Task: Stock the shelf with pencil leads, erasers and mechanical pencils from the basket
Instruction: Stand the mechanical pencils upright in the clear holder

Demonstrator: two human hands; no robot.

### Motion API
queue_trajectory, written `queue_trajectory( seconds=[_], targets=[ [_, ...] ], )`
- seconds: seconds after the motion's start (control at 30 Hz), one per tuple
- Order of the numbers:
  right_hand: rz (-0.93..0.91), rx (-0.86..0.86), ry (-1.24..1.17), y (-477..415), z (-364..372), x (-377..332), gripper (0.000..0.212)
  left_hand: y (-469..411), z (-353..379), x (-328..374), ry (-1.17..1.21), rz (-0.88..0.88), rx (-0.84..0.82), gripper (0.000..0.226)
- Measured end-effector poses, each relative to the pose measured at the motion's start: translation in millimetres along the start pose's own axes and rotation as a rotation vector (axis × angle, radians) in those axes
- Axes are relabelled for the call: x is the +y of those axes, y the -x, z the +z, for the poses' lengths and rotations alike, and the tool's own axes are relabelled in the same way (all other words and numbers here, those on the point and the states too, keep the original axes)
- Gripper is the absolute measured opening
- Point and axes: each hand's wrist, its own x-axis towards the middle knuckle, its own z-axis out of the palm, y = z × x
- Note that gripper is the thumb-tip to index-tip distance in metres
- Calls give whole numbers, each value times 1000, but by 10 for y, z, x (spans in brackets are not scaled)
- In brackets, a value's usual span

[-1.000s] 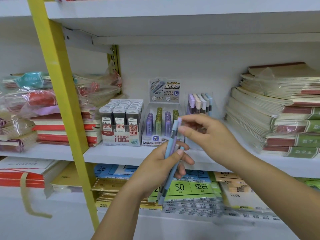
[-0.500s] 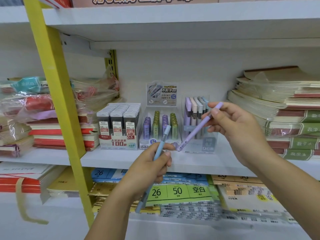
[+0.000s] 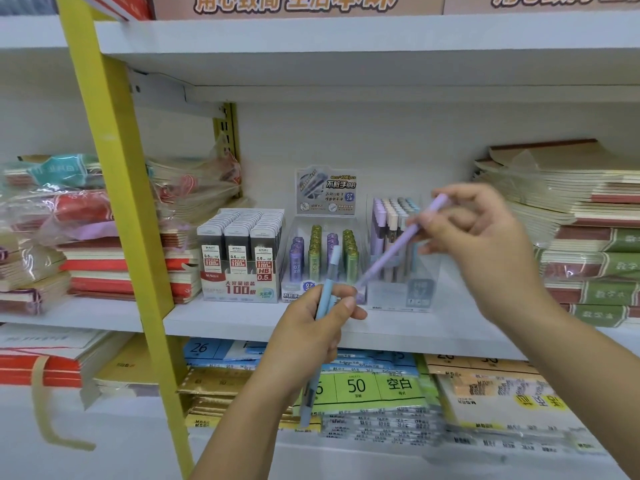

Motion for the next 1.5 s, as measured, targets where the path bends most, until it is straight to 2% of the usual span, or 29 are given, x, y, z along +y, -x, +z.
queue_trajectory(
  seconds=[0.13,0.3,0.53,0.87,1.0,1.1,1.2,1.27,1.3,1.4,1.43,1.5],
  targets=[
    [-239,80,221,-274,-8,-156,26,-24,-49,-30,30,22,13,11],
    [-215,23,577,-408,141,69,24,-29,-90,-44,-4,30,-16,13],
    [-168,-21,710,-340,220,230,28,-6,-131,-34,-28,7,-16,21],
    [-255,-41,842,-425,226,227,27,10,-153,-39,-10,1,-40,17],
    [-327,-13,1046,-456,241,296,23,22,-155,-18,-21,-8,-76,18],
    [-304,-30,1137,-437,236,326,19,35,-144,1,-4,-15,-96,20],
    [-329,2,1082,-312,217,290,17,47,-119,8,-1,-8,-125,21],
    [-338,-30,906,-151,248,254,16,54,-92,16,-23,-2,-152,22],
    [-278,-103,780,-56,287,240,15,58,-74,21,-27,1,-170,22],
    [89,-367,397,166,429,232,10,73,-19,35,10,9,-225,27],
    [170,-402,318,199,454,249,8,73,-4,34,20,11,-238,28],
    [223,-361,198,209,448,265,4,64,11,21,33,8,-242,25]
  ],
)
